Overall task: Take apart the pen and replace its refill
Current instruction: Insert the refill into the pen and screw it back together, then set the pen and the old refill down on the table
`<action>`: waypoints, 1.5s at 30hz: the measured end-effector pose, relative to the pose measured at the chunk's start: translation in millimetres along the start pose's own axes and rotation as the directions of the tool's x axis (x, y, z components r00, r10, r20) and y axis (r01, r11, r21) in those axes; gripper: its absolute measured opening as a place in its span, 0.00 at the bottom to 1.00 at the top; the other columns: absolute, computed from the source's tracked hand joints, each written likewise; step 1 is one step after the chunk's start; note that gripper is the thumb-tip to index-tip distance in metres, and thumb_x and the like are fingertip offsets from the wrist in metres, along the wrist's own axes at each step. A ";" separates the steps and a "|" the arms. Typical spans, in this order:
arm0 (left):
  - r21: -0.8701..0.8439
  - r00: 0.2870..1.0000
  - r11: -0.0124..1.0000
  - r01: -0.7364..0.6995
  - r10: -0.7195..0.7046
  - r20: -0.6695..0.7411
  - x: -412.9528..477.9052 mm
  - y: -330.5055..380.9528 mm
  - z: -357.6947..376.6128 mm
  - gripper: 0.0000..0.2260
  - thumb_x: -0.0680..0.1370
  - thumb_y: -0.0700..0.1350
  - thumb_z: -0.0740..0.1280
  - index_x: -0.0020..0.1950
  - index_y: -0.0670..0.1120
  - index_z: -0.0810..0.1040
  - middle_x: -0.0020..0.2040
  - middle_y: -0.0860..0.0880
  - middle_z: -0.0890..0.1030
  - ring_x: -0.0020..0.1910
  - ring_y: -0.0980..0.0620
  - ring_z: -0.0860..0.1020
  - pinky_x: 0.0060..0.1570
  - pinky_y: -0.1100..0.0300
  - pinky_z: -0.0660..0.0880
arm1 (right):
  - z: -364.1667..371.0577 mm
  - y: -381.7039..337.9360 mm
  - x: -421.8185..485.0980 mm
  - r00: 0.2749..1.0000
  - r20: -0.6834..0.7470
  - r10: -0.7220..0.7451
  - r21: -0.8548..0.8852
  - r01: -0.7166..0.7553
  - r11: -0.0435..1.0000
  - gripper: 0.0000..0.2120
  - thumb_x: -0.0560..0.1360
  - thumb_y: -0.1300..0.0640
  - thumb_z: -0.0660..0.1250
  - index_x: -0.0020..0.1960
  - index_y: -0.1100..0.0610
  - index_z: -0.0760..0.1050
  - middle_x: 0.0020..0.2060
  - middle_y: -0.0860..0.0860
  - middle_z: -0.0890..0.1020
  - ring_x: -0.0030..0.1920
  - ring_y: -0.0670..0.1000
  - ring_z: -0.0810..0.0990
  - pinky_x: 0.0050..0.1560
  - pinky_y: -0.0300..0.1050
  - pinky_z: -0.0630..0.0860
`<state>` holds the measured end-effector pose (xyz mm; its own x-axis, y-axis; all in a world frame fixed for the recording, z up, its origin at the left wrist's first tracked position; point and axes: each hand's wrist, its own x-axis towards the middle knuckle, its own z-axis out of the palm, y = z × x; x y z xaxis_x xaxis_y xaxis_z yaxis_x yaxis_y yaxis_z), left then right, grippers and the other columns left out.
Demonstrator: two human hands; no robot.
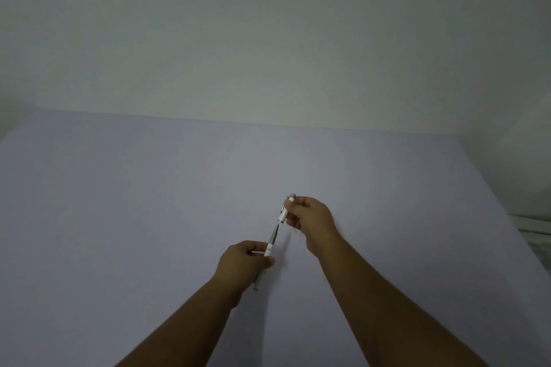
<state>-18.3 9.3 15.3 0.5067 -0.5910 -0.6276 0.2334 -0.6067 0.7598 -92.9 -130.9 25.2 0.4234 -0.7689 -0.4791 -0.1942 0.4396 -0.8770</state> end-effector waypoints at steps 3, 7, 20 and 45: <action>-0.001 1.000 1.000 -0.019 0.019 0.001 -5.9 0.3 2.5 0.10 0.71 0.39 0.73 0.52 0.45 0.82 0.42 0.46 0.82 0.40 0.47 0.79 0.44 0.55 0.78 | -2.5 0.7 -9.4 0.998 0.056 -0.016 -0.025 0.017 1.000 0.05 0.73 0.62 0.69 0.47 0.64 0.80 0.35 0.53 0.81 0.35 0.49 0.79 0.39 0.39 0.77; -0.029 0.999 0.999 -0.042 0.042 0.003 -12.8 0.3 4.4 0.09 0.72 0.39 0.72 0.51 0.45 0.82 0.40 0.46 0.82 0.39 0.47 0.78 0.46 0.52 0.79 | -5.8 6.3 -20.3 0.993 0.118 -0.014 -0.039 0.019 0.999 0.02 0.72 0.63 0.70 0.41 0.61 0.79 0.34 0.54 0.81 0.34 0.49 0.78 0.40 0.40 0.77; -0.017 0.998 0.998 -0.064 0.064 0.023 -36.2 -0.1 7.2 0.09 0.72 0.37 0.72 0.51 0.41 0.82 0.37 0.44 0.80 0.34 0.49 0.77 0.34 0.60 0.77 | -14.7 16.7 -44.8 0.972 0.230 0.046 -0.060 -0.033 0.998 0.03 0.71 0.62 0.71 0.43 0.62 0.79 0.37 0.55 0.83 0.35 0.50 0.80 0.38 0.39 0.77; 0.078 0.986 0.997 0.004 0.009 -0.167 28.8 -19.5 26.2 0.09 0.72 0.41 0.72 0.52 0.43 0.82 0.40 0.49 0.80 0.41 0.48 0.77 0.42 0.58 0.74 | -67.8 45.2 -3.7 0.988 -0.134 -0.083 -0.804 -0.060 0.591 0.11 0.75 0.58 0.64 0.48 0.64 0.82 0.48 0.59 0.85 0.49 0.56 0.82 0.47 0.42 0.75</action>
<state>-30.0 -9.8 -22.0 0.6405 -0.4995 -0.5833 0.1700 -0.6486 0.7420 -163.3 -139.7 -15.2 0.3157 -0.8579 -0.4055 -0.8516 -0.0677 -0.5197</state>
